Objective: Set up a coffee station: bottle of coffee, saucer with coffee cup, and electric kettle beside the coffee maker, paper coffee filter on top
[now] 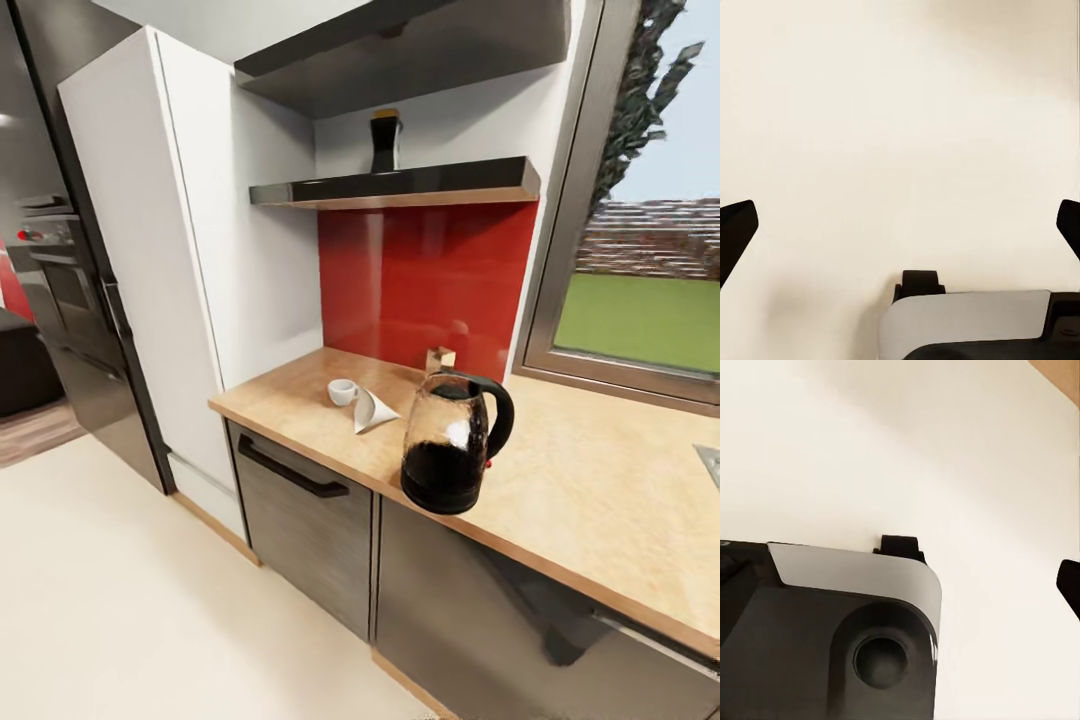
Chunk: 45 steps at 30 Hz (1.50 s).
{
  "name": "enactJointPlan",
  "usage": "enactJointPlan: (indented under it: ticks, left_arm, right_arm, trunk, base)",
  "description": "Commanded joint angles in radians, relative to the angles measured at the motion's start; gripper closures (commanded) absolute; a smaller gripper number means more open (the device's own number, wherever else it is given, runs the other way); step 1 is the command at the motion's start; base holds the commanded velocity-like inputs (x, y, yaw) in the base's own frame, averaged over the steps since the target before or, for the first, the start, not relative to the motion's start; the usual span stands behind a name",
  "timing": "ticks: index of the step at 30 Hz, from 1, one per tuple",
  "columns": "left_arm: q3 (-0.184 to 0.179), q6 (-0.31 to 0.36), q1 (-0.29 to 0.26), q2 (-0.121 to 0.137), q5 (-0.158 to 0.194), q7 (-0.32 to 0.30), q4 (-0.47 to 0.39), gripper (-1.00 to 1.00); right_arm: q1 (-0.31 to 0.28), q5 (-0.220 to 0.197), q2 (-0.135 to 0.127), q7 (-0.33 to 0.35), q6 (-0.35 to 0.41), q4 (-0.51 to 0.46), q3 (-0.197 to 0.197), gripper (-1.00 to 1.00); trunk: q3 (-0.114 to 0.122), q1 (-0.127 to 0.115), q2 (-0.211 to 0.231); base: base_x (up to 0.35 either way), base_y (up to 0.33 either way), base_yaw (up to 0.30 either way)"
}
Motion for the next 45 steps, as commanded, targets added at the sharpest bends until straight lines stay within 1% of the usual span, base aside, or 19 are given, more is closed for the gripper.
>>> enactJointPlan:
  ticks: [1, 9, 12, 32, 45]
  left_arm:
    - [0.001, -0.001, 0.001, 0.0, 0.0, 0.0, -0.002, -1.0]
    - [0.001, -0.001, 0.001, 0.0, 0.0, 0.0, -0.002, -1.0]
    - [0.001, -0.001, 0.001, 0.0, 0.0, -0.001, -0.002, -1.0]
    - [0.001, -0.001, 0.001, 0.0, 0.0, -0.002, -0.002, -1.0]
    - [0.001, -0.001, 0.001, 0.0, 0.0, -0.002, -0.002, -1.0]
  right_arm:
    - [-0.001, 0.008, 0.0, 0.0, -0.003, 0.001, -0.001, -1.0]
    - [-0.001, 0.008, 0.0, -0.001, -0.003, 0.001, 0.0, -1.0]
    - [-0.001, 0.008, 0.0, -0.001, -0.003, 0.001, 0.0, -1.0]
    - [-0.002, 0.008, 0.0, -0.002, -0.004, 0.0, -0.001, -1.0]
    - [-0.003, 0.008, -0.001, -0.002, -0.004, 0.0, -0.001, -1.0]
  trunk:
    - [-0.001, 0.0, 0.0]
    - [-0.001, 0.0, 0.0]
    - [-0.001, 0.0, 0.0]
    - [-0.001, 0.0, 0.0]
    - [-0.001, 0.0, 0.0]
  base:
    - [0.0, 0.0, -0.255]
    - [0.0, 0.003, -0.255]
    - [0.0, 0.157, -0.195]
    - [0.0, 0.288, -0.03]
    - [0.0, 0.034, -0.236]
